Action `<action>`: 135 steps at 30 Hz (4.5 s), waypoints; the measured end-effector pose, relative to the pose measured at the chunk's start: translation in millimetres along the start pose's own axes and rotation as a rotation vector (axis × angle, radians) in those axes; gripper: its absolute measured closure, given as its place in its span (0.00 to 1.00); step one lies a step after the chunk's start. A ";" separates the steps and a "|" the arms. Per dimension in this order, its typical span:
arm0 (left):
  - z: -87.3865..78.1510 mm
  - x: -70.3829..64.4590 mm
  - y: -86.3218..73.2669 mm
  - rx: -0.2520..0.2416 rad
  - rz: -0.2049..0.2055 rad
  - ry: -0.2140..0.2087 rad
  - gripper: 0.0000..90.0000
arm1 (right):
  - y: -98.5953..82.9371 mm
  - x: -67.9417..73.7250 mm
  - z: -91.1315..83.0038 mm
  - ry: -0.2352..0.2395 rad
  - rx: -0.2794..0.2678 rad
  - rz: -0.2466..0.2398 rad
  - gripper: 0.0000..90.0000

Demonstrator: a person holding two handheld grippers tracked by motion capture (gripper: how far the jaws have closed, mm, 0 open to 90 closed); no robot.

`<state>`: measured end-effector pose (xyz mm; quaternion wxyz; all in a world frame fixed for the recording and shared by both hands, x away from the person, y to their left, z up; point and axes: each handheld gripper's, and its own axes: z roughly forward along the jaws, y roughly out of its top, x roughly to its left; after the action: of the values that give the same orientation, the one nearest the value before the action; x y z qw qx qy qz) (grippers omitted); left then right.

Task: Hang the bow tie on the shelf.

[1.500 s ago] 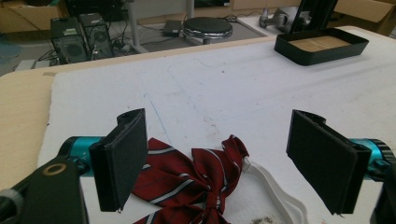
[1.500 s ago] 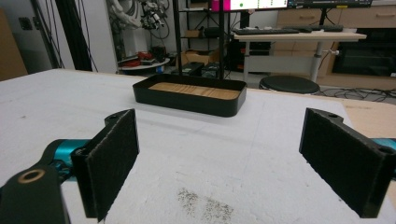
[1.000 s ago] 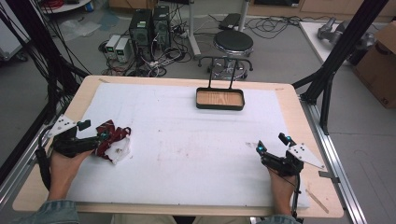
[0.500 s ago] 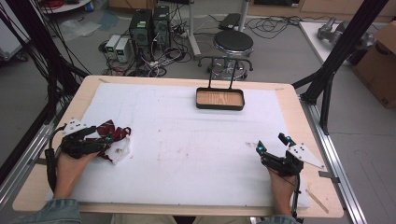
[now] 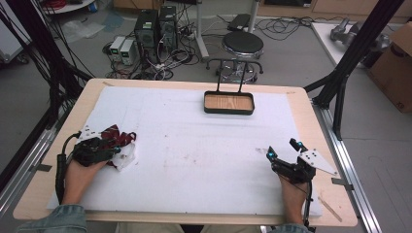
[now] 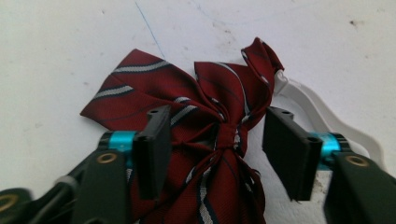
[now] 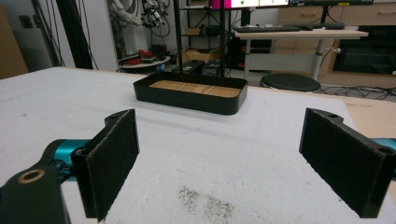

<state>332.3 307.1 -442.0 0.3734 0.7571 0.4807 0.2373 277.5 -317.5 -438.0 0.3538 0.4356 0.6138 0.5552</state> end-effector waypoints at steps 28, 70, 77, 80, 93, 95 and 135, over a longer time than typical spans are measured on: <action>-22.2 -34.0 30.8 -0.169 0.133 -0.073 0.83 | -0.1 -0.4 0.1 0.000 0.002 0.000 0.12; 54.6 -130.1 189.0 -0.299 0.307 -0.229 0.83 | -0.3 -1.7 0.9 0.015 -0.002 0.013 0.12; 69.8 -134.9 203.5 -0.325 0.305 -0.242 0.83 | -0.4 -2.0 0.8 0.018 0.001 0.021 0.12; 75.3 -135.6 210.5 -0.335 0.294 -0.243 0.83 | -0.4 -2.6 0.7 0.021 0.001 0.024 0.12; 87.6 -139.3 251.1 -0.429 0.234 -0.247 0.83 | -0.6 -2.5 1.3 0.023 0.002 0.033 0.12; 91.8 -140.5 258.9 -0.437 0.233 -0.244 0.83 | -0.7 -2.9 1.6 0.025 0.000 0.029 0.12; 158.3 -129.0 242.6 -0.272 0.181 -0.130 0.77 | -0.8 -2.5 1.7 0.032 0.005 0.027 0.12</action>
<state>524.8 74.2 -345.8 0.4799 0.7535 0.3489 0.2831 279.9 -319.2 -439.2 0.3354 0.4361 0.6147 0.5653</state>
